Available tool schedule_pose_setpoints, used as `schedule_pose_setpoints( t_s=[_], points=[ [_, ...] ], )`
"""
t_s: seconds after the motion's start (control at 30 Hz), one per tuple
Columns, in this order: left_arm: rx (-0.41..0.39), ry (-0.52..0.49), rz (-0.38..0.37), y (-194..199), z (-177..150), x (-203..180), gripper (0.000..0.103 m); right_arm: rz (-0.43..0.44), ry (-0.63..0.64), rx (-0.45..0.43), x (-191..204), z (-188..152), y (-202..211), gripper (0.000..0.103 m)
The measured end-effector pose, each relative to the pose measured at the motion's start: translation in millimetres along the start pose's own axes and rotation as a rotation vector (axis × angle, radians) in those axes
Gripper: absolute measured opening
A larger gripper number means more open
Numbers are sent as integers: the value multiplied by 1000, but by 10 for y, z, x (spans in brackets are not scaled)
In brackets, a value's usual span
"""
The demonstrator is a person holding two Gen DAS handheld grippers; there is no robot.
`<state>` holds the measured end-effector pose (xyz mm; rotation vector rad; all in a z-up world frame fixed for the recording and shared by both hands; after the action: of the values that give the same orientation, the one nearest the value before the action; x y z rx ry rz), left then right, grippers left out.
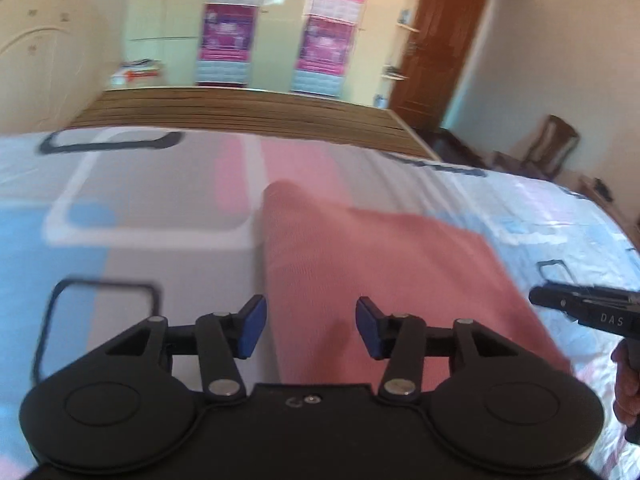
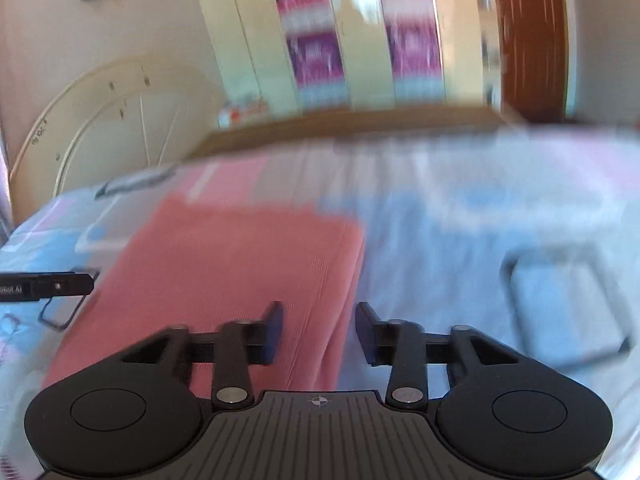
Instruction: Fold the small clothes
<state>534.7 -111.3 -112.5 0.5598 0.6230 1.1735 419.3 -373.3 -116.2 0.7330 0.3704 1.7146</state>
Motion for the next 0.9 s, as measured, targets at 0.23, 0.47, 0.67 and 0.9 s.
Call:
schedule_pose_setpoints(
  t_s=[0.23, 0.47, 0.67, 0.9],
  points=[
    [99, -65, -61, -799, 240, -215, 37, -12, 88, 135, 69, 268, -773, 14],
    [60, -158, -31, -810, 315, -347, 37, -156, 92, 193, -166, 310, -953, 2],
    [93, -127, -21, -920, 252, -240, 41, -106, 53, 94, -182, 344, -745, 2],
    [98, -162, -5, -994, 454, -354, 38, -122, 66, 94, -198, 369, -811, 2]
  ],
)
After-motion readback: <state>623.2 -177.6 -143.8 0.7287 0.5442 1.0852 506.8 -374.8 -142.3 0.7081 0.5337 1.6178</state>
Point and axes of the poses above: each gripper's, at about its wrist camera, not at the fingertips, and y roughly against the way its jaws point, x to its left, z to its top, the point moved 3 cm from there along -y, roughly the way its jaws point, and after that the axes turned 4 degrees about z, right-handed, at the moved point
